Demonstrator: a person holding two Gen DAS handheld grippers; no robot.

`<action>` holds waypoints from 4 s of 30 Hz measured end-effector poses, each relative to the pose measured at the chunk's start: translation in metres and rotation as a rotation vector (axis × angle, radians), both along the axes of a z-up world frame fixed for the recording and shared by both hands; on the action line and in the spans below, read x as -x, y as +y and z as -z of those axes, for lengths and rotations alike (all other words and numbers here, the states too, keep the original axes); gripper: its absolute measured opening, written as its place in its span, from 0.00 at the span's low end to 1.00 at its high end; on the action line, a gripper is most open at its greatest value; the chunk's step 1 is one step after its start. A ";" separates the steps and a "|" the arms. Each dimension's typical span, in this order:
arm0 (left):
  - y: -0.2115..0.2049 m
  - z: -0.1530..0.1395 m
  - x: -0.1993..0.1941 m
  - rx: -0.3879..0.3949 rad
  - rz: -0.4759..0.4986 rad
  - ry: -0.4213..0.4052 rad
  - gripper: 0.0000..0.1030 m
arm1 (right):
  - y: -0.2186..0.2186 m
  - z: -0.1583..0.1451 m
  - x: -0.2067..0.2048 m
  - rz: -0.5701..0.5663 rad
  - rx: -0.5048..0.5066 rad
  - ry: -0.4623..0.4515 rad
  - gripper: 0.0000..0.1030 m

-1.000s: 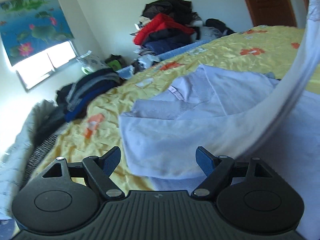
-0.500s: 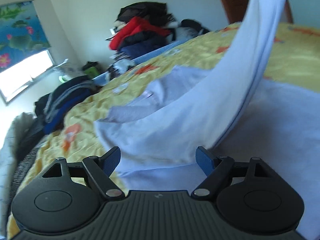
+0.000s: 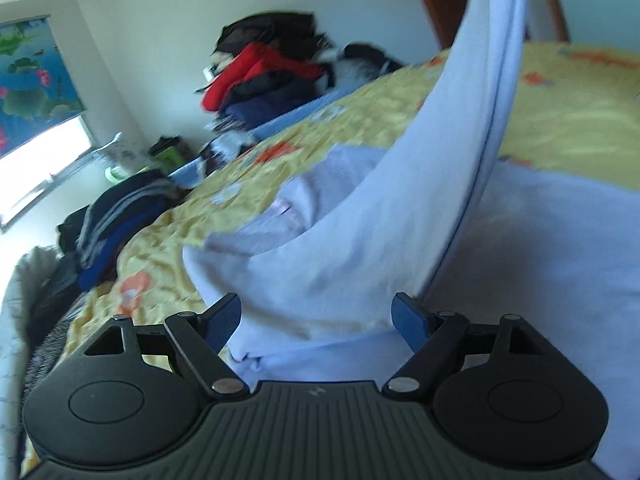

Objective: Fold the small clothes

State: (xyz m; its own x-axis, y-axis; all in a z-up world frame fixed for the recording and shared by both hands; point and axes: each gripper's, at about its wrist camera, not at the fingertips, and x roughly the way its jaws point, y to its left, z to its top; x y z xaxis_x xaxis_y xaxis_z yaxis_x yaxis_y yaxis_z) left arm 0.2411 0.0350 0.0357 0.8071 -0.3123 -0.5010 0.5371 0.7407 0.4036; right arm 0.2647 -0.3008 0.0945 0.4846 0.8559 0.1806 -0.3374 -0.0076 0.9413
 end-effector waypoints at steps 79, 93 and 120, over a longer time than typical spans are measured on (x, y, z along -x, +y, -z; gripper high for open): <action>0.015 -0.010 -0.172 0.382 -0.368 0.496 0.84 | 0.004 0.167 0.065 -0.052 0.128 0.461 0.07; 0.006 0.011 -0.170 0.351 -0.416 0.394 0.84 | 0.002 0.172 0.068 -0.076 0.133 0.481 0.11; -0.035 0.030 -0.015 0.273 -0.153 0.310 1.00 | 0.047 0.114 0.102 -0.087 0.647 0.258 0.06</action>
State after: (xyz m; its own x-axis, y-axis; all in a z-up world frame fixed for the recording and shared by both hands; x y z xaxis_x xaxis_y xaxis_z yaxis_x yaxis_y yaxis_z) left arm 0.2558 0.0003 0.0058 0.6787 -0.3553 -0.6428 0.4778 0.8783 0.0190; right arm 0.1625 -0.2540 -0.0199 0.3683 0.7900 -0.4901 -0.1257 0.5647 0.8157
